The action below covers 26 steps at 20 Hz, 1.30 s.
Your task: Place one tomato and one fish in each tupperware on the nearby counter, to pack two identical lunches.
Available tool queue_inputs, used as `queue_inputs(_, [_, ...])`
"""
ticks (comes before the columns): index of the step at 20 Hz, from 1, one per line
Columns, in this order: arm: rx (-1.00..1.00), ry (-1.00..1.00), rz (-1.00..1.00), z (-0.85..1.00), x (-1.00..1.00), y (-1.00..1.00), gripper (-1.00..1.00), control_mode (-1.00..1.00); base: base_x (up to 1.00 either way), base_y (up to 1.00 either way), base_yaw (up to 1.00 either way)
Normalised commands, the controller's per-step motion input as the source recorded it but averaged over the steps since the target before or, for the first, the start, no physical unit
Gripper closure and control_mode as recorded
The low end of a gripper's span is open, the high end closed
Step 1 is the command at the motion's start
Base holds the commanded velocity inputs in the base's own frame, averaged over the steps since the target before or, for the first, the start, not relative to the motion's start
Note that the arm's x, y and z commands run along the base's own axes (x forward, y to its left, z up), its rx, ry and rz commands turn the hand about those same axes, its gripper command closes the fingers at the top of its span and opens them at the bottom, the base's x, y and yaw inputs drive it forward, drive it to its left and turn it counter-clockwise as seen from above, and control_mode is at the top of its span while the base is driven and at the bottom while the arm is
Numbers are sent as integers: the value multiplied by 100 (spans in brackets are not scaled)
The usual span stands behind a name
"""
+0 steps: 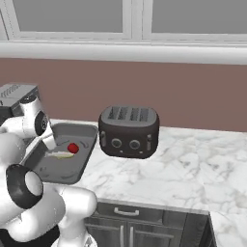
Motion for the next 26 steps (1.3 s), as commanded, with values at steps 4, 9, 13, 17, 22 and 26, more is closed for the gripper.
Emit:
queue_inputs(4, [4, -11, 13, 87, -100, -36, -100, -100, 0, 0, 0])
queue_inputs(9, [8, -4, 39, 39, -77, -61, -100, -100, 0, 0, 0])
queue_inputs(13, [9, 0, 64, 1, -74, -36, -100, -100, 0, 0, 0])
queue_inputs(17, [-7, -6, 49, 32, -94, -3, -100, -100, 0, 0, 0])
queue_inputs(22, [0, 0, 0, 0, 0, 0, -100, 100, -100, 1, 50])
queue_inputs(26, [0, 0, 0, 0, 0, 0, -100, 100, -86, 0, 70])
